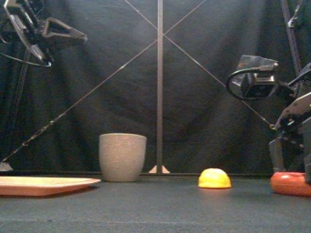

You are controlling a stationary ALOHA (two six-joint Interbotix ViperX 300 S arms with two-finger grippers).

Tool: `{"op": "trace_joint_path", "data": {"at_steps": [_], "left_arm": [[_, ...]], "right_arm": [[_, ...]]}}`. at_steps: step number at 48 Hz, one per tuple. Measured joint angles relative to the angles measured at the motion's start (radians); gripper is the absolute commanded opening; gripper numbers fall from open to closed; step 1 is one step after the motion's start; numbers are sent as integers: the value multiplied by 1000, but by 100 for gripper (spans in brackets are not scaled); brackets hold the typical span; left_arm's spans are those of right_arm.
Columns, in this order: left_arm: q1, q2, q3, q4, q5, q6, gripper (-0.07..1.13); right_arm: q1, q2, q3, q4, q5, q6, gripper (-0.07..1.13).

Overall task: Pick the donut then place it in the grey bowl
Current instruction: Place donut in the grey bowl

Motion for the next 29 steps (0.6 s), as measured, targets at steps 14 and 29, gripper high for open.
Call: {"op": "trace_joint_path", "data": {"at_steps": [14,29], "left_arm": [[0,0,2,-2,0,0,4],[0,0,9,-2,-17,2,4]], "right_arm": [[-2,3,-32,-3,-17,-5,72],[-170,11,-261,-238,-259,-14,72]]}}
